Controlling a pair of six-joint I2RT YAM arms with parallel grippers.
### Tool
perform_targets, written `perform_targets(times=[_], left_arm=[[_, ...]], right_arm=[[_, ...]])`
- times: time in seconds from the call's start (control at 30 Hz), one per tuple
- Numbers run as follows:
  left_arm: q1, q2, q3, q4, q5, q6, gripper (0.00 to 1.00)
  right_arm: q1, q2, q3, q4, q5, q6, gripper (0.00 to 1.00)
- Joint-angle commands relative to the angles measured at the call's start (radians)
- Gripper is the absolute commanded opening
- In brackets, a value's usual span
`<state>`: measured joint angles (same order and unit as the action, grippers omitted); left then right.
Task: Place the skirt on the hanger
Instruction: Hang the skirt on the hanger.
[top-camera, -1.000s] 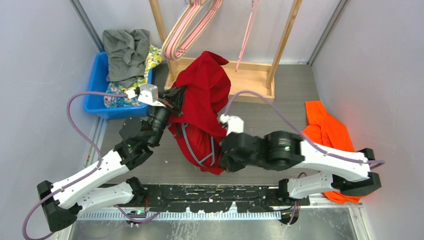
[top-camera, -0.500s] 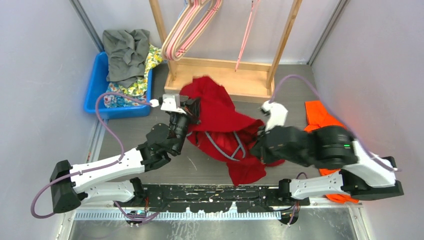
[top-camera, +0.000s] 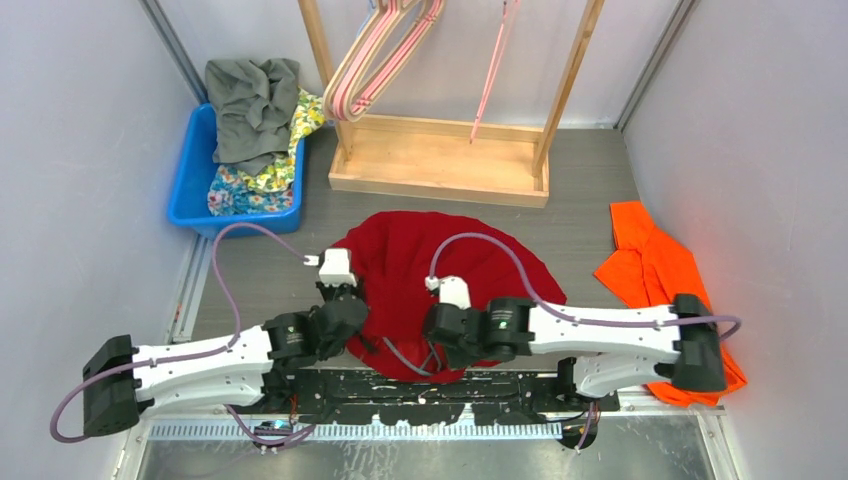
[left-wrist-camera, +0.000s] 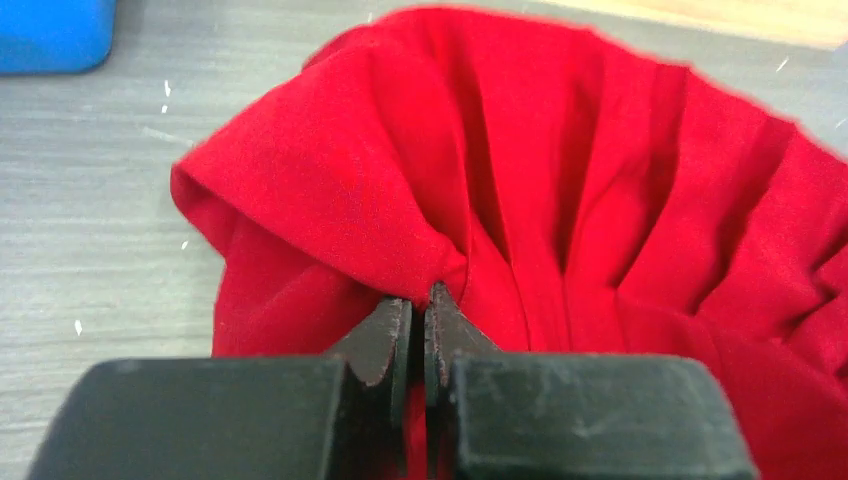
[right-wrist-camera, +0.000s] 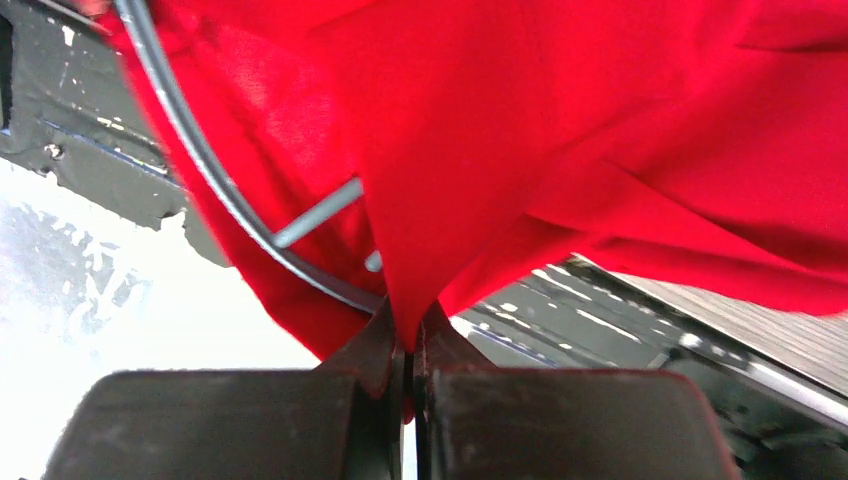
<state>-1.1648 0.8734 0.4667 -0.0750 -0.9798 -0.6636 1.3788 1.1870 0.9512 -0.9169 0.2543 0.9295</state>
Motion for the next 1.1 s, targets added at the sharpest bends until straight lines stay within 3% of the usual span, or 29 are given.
perform_targets(times=[0.0, 0.27, 0.63, 0.8, 1.07], left_arm=[[-0.068, 0.016, -0.038, -0.090, -0.120, -0.179, 0.00], [-0.109, 0.083, -0.154, 0.086, -0.157, -0.237, 0.00], [-0.108, 0.007, -0.248, -0.003, -0.142, -0.353, 0.00], [-0.108, -0.012, -0.268, -0.006, -0.134, -0.359, 0.00], [-0.108, 0.092, -0.261, 0.051, -0.108, -0.366, 0.02]], right_arm=[[0.023, 0.110, 0.019, 0.276, -0.120, 0.021, 0.01], [-0.033, 0.292, 0.060, 0.417, -0.272, -0.003, 0.01], [-0.311, 0.333, -0.058, 0.525, -0.346, -0.037, 0.01], [-0.400, 0.355, -0.032, 0.510, -0.337, -0.080, 0.01], [-0.460, 0.394, 0.120, 0.416, -0.296, -0.152, 0.01]])
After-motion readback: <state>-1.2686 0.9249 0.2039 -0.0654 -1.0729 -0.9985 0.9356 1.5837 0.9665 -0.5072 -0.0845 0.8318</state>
